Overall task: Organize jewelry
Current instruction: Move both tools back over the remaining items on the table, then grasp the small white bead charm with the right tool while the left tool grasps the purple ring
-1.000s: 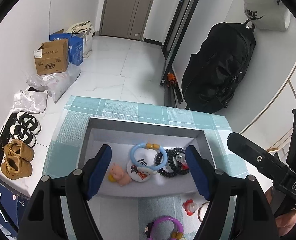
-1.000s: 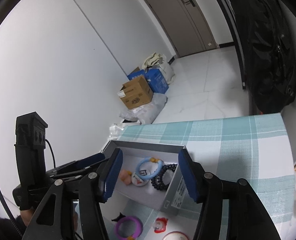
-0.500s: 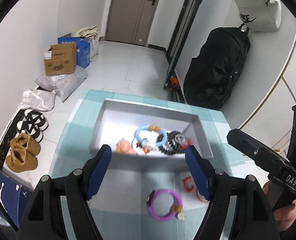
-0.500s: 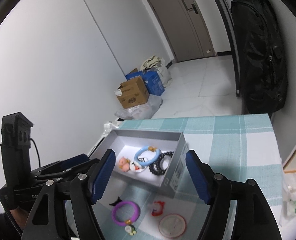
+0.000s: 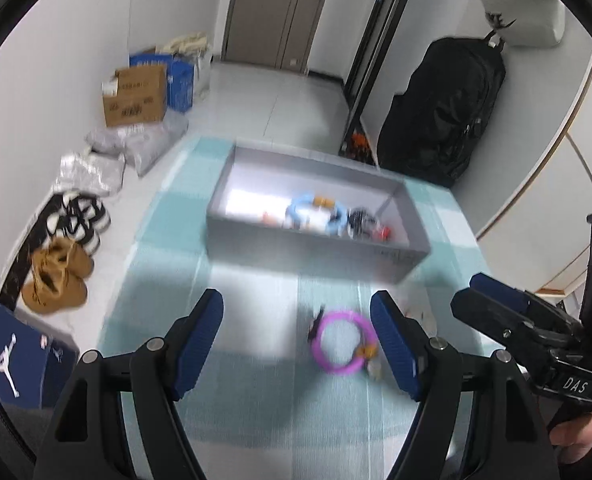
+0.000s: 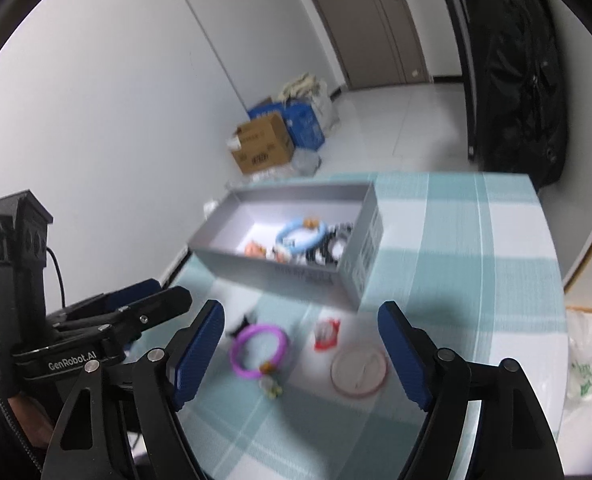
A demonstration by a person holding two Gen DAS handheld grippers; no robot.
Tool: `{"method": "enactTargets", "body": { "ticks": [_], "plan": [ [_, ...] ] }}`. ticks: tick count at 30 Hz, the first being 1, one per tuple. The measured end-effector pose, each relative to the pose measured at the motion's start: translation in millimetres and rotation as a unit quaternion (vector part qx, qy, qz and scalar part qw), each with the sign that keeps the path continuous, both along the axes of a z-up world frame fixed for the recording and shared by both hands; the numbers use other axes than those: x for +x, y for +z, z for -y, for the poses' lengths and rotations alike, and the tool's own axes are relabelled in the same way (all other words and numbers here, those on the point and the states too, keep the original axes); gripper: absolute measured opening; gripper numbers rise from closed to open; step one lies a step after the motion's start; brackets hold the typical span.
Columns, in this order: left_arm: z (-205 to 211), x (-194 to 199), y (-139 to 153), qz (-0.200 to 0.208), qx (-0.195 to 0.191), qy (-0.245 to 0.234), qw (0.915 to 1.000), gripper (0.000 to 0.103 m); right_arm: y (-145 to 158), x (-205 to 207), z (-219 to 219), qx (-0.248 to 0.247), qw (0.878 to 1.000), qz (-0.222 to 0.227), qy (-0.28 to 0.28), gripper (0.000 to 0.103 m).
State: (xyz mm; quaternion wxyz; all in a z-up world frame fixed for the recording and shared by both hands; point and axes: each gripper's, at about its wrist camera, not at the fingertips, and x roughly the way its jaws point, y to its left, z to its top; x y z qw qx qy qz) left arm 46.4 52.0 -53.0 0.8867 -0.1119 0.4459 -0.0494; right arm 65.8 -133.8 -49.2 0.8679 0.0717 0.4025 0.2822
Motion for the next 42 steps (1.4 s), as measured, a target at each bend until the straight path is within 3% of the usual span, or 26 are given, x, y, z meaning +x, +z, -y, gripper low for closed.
{"method": "enactTargets", "body": {
  "ticks": [3, 11, 20, 25, 28, 31, 36, 39, 42],
  "plan": [
    [0, -4, -8, -0.023, -0.017, -0.007, 0.9996, 0.072, -9, -7, -5, -0.020, 1.000, -0.009, 0.013, 0.079],
    [2, -13, -6, -0.018, -0.014, -0.006, 0.9997, 0.072, -38, -11, -21, -0.073, 0.996, -0.038, 0.042, 0.079],
    [-12, -14, -6, -0.020, -0.018, 0.015, 0.9995, 0.072, -48, -20, -41, -0.088, 0.992, -0.039, 0.087, 0.078],
    [-20, -14, -6, -0.017, -0.021, 0.027, 0.9993, 0.072, -50, -24, -51, -0.106, 0.989, -0.030, 0.096, 0.065],
    [-24, -12, -7, -0.021, -0.027, 0.034, 0.9989, 0.072, -51, -25, -56, -0.113, 0.988, -0.022, 0.102, 0.053],
    [-24, -12, -8, -0.019, -0.029, 0.032, 0.9989, 0.072, -53, -27, -58, -0.123, 0.987, -0.014, 0.107, 0.048],
    [-19, -12, -7, -0.017, -0.016, 0.022, 0.9995, 0.072, -54, -25, -60, -0.134, 0.985, -0.006, 0.109, 0.022],
    [-18, -12, -7, -0.017, -0.016, 0.018, 0.9996, 0.072, -54, -26, -62, -0.147, 0.983, 0.001, 0.107, 0.012],
    [-20, -13, -6, -0.016, -0.019, 0.019, 0.9995, 0.072, -54, -25, -65, -0.150, 0.983, -0.003, 0.108, 0.012]
  ]
}}
